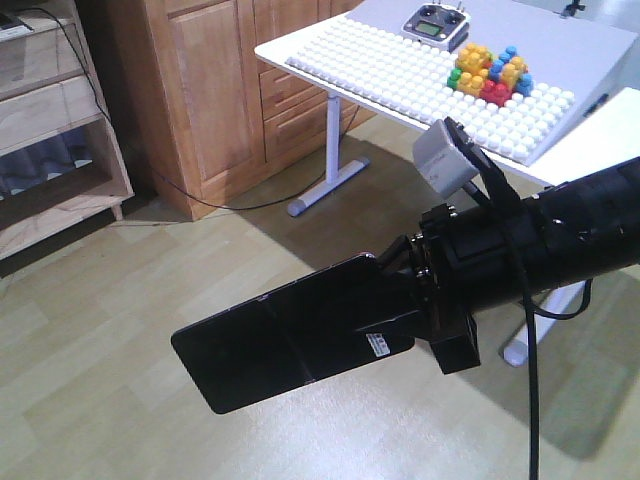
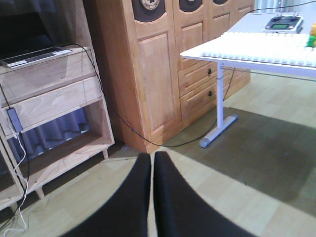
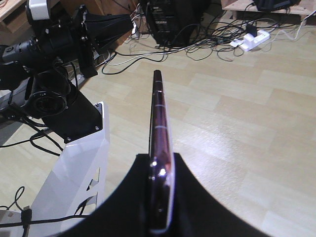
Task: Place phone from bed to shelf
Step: 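Turn the base past the white pegboard desk toward the wooden shelf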
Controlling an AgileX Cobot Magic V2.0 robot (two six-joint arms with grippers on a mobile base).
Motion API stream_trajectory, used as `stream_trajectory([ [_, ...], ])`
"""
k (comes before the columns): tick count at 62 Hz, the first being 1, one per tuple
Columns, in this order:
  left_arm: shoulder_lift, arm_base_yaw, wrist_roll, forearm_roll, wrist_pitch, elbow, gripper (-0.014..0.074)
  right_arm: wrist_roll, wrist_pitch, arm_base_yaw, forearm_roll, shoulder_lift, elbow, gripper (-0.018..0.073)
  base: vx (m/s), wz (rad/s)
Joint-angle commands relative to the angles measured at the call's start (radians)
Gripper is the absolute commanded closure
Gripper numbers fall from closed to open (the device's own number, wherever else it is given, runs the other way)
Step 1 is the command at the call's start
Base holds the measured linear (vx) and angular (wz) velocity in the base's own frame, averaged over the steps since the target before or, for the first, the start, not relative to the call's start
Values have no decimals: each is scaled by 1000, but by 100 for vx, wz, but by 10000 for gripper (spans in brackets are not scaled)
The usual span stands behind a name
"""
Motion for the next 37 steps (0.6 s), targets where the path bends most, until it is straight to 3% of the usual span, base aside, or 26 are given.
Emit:
stream_trajectory([
  [1,-13,-4,-6,-9,-72,-21,595,-8,79,-2,86,-35,-25,561,40,7],
  [37,-13,-4,-6,-9,-72,-21,595,-8,79,-2,86,-35,-25,561,42,20],
])
